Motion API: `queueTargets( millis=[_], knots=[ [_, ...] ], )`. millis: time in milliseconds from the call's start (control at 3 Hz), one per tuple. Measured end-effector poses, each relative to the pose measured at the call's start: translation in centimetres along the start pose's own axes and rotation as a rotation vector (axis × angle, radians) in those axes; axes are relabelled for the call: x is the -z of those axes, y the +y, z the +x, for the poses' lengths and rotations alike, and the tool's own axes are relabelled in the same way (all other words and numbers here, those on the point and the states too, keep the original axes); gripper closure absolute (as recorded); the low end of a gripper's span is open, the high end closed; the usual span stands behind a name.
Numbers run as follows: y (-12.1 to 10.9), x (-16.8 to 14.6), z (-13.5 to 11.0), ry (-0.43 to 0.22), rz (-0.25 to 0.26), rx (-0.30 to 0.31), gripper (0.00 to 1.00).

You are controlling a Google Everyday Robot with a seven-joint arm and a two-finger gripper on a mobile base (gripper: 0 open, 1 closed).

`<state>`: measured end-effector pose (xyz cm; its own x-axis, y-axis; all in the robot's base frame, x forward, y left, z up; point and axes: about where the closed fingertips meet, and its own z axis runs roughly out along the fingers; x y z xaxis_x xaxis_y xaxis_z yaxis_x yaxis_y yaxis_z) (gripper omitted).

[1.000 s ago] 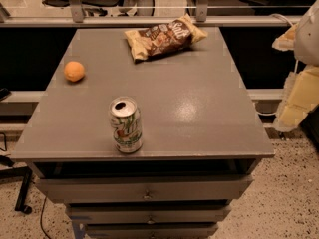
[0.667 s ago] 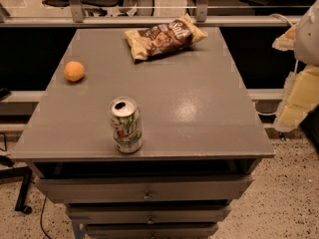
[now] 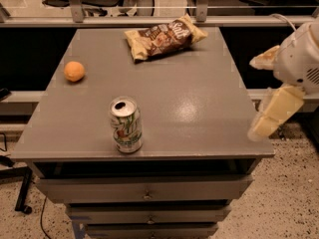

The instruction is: Move 7up can near orange

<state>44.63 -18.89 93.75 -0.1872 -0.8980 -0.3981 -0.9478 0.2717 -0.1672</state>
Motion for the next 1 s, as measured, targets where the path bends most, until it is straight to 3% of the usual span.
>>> queueTargets(
  millis=[667, 1000],
  knots=[
    [1.0, -8.0, -9.3, -0.475, -0.085, 0.026, 0.00],
    [2.8, -9.1, -14.1, -0.708, -0.147, 0.026, 0.00]
  ],
)
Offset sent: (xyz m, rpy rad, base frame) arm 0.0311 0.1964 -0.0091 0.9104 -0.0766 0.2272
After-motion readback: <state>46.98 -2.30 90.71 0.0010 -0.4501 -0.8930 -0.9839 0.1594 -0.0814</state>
